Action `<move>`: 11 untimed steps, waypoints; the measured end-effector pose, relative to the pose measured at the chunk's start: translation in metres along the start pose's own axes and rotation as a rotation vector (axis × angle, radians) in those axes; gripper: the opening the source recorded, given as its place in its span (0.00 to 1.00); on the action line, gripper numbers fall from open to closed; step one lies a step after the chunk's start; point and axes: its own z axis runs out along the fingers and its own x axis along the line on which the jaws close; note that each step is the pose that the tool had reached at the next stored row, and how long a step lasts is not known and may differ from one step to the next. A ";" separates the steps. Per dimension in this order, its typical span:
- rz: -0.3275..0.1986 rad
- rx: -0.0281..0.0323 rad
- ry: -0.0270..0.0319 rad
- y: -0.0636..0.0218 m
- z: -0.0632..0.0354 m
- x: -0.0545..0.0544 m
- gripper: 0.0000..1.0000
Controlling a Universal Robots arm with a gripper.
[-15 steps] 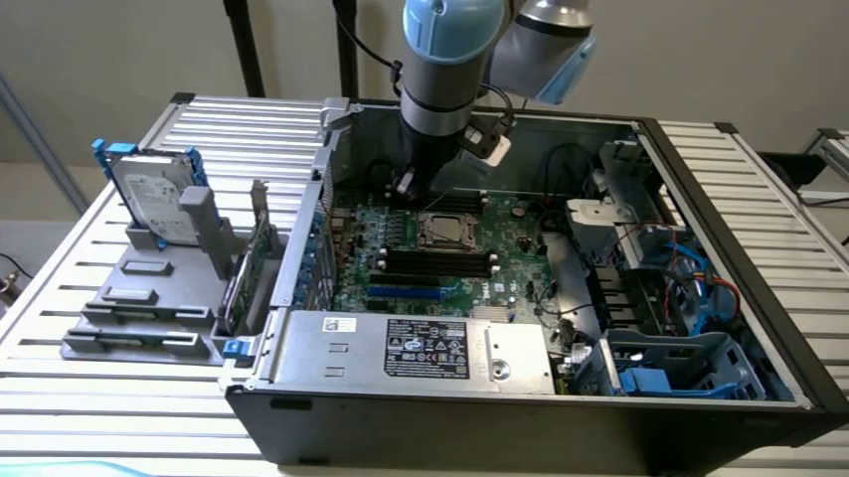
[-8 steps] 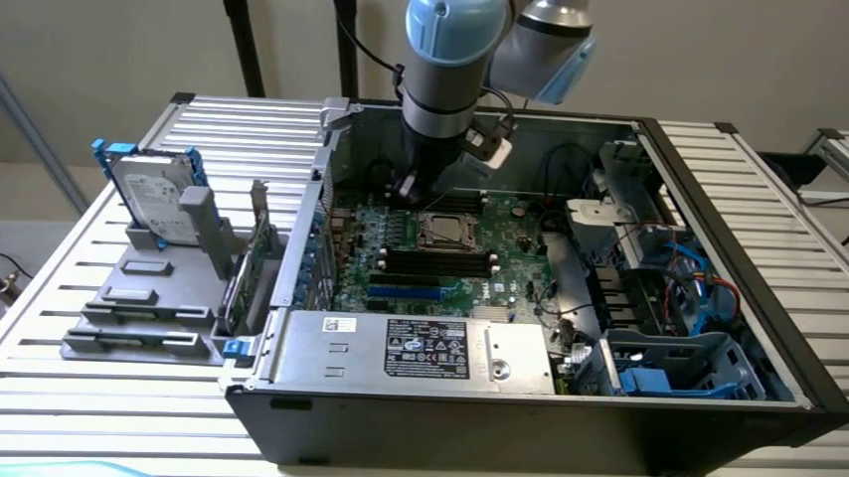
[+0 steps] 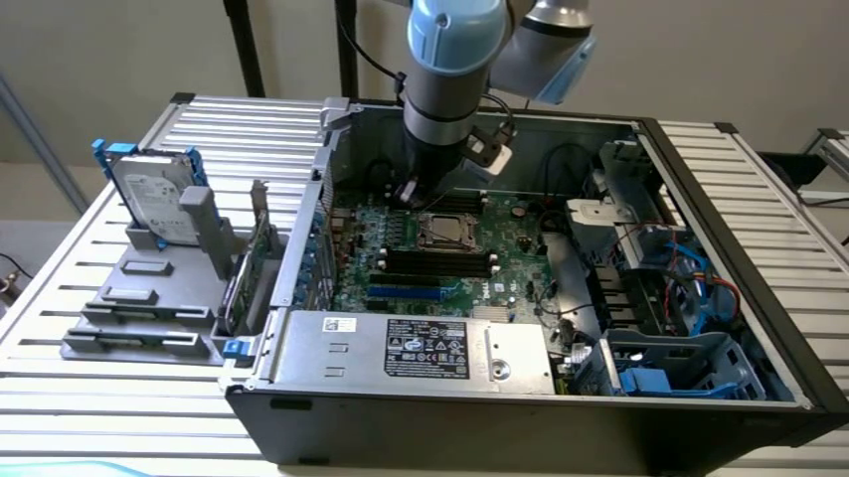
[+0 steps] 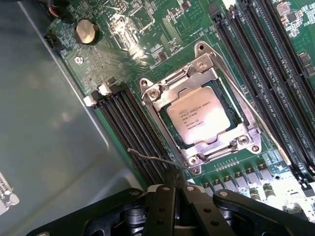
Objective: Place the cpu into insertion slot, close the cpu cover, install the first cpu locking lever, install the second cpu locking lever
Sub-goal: 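Install the first cpu locking lever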
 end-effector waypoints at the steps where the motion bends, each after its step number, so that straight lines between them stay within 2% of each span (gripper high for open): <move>1: 0.000 -0.0003 -0.0011 0.0000 0.0005 0.000 0.11; 6: 0.000 -0.0021 -0.0049 -0.0002 0.0031 0.003 0.11; 11: 0.001 -0.0048 -0.0135 0.0008 0.0046 0.003 0.11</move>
